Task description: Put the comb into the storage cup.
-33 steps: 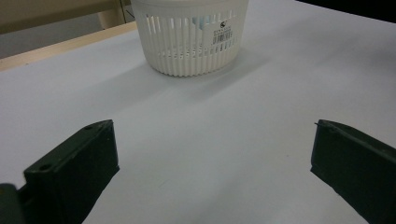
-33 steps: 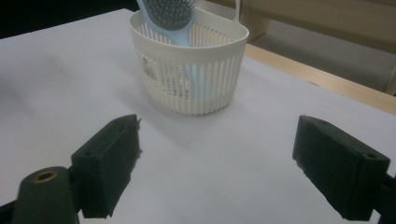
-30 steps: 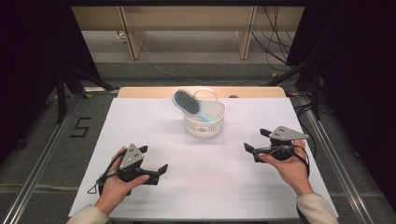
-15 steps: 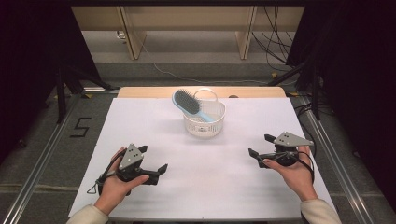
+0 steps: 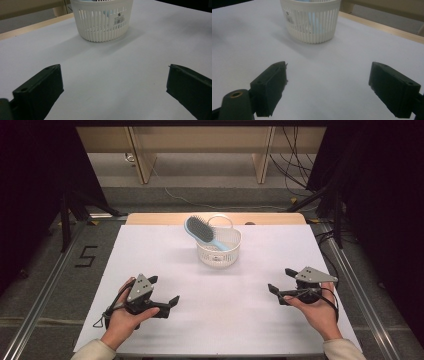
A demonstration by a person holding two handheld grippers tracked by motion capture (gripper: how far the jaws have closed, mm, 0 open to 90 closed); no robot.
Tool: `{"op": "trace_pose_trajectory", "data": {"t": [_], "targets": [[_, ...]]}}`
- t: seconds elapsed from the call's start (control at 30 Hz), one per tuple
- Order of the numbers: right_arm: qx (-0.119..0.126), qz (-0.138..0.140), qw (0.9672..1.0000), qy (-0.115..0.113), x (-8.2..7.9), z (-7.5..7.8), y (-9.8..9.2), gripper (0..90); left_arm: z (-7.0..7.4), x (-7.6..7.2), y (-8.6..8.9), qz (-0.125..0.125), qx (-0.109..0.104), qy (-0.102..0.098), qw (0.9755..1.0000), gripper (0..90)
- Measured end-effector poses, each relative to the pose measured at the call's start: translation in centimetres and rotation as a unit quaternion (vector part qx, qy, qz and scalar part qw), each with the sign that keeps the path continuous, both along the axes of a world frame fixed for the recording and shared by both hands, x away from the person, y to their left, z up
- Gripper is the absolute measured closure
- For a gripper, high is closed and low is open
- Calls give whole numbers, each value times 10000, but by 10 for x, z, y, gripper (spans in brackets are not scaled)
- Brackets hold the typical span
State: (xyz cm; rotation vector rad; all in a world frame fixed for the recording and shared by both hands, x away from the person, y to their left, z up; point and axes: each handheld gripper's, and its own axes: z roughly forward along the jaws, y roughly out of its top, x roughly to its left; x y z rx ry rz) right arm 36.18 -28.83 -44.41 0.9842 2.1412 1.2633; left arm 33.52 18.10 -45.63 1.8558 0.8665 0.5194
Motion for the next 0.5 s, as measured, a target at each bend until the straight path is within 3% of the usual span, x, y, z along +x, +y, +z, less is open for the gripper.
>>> {"op": "trace_pose_trajectory", "data": {"t": [0.5], "targets": [[35,45,10000,5,-1,0,0,158,0,0,-1,14,15,14,10000,1]]}}
